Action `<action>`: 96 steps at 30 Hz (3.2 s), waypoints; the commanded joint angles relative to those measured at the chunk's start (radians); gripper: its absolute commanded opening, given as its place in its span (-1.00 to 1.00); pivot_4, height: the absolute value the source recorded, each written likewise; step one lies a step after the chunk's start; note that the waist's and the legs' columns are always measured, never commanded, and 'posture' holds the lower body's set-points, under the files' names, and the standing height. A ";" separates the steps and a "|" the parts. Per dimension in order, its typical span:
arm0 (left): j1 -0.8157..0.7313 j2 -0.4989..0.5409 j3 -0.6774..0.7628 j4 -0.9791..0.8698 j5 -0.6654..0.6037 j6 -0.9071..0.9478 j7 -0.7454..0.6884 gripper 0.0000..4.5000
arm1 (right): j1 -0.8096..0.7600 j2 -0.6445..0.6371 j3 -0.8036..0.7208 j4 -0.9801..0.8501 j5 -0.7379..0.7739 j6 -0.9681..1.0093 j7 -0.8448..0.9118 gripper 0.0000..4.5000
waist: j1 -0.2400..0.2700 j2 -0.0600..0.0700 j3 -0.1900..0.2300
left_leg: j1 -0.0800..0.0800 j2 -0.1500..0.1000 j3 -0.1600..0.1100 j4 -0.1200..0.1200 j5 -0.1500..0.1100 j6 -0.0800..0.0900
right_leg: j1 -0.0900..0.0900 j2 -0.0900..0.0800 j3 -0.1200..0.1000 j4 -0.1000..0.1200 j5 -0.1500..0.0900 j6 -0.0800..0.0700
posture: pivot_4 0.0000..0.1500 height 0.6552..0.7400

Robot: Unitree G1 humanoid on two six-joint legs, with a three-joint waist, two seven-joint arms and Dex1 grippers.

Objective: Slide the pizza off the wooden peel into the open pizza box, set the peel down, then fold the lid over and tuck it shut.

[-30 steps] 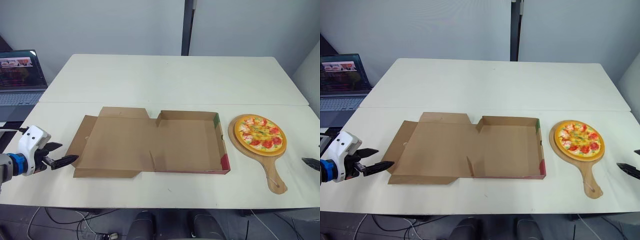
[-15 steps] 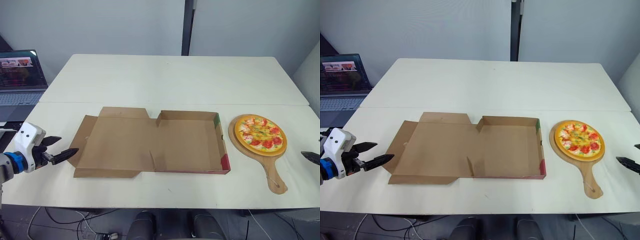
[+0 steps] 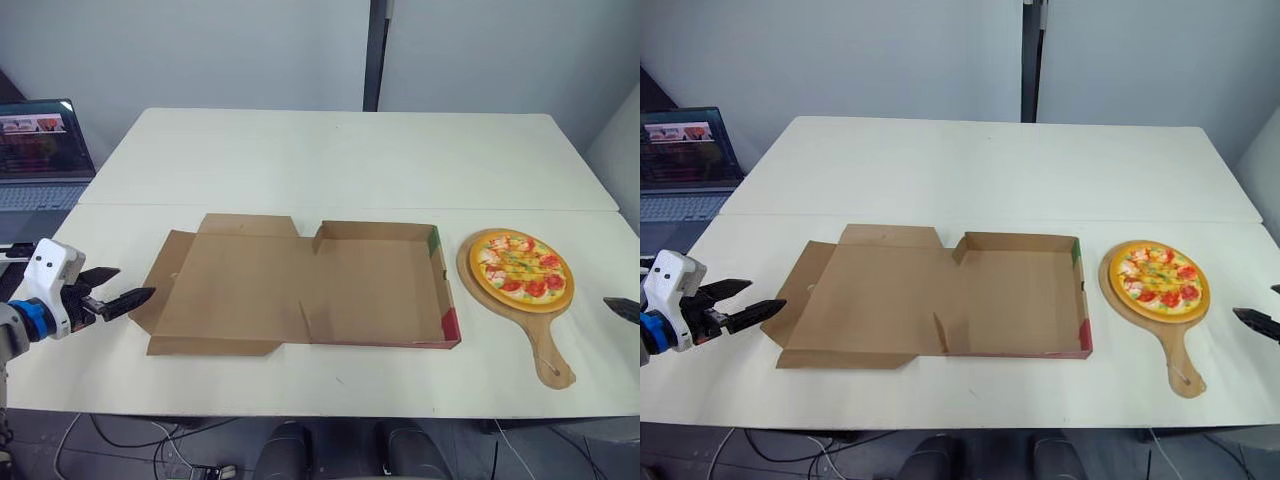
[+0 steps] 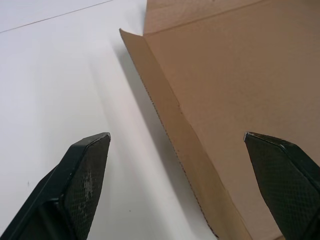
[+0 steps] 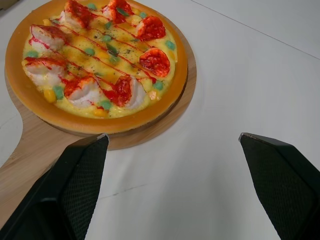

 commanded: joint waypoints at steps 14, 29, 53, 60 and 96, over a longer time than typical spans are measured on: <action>-0.322 -0.110 -0.379 -0.651 -0.256 0.278 -0.150 0.98 | 0.201 0.174 -0.187 -0.508 0.168 0.295 -0.136 1.00 | 0.006 0.000 0.000 | -0.001 -0.001 -0.001 0.001 0.000 0.000 | 0.001 0.001 0.000 0.000 0.001 0.002 | 1.00 1.00; -0.567 -0.295 -0.607 -0.606 -0.219 0.170 -0.297 0.98 | 0.270 0.342 -0.059 -0.808 0.178 0.637 -0.464 1.00 | 0.000 0.000 0.000 | -0.001 -0.001 -0.001 0.002 0.000 0.000 | 0.001 0.009 0.003 0.000 0.001 0.002 | 1.00 1.00; -0.576 -0.369 -0.640 -0.559 -0.124 0.097 -0.294 0.98 | 0.102 0.299 0.217 -0.580 0.061 0.549 -0.508 1.00 | -0.002 -0.008 -0.005 | -0.001 -0.001 -0.001 0.003 0.000 0.000 | 0.001 0.010 0.002 -0.001 0.000 0.003 | 1.00 1.00; -0.574 -0.377 -0.643 -0.553 -0.094 0.081 -0.283 1.00 | 0.082 0.308 0.208 -0.543 0.073 0.566 -0.507 0.12 | -0.001 -0.012 -0.007 | -0.001 0.000 -0.001 0.003 0.000 0.000 | 0.001 0.010 0.002 -0.001 0.001 0.003 | 1.00 1.00; -0.448 -0.158 -0.435 -0.598 -0.129 0.204 -0.168 1.00 | -0.152 0.037 0.139 -0.583 0.078 0.260 -0.233 -0.30 | -0.003 -0.001 -0.001 | -0.002 -0.001 -0.001 0.002 0.000 0.000 | -0.001 0.010 0.002 -0.001 0.002 0.000 | 1.00 1.00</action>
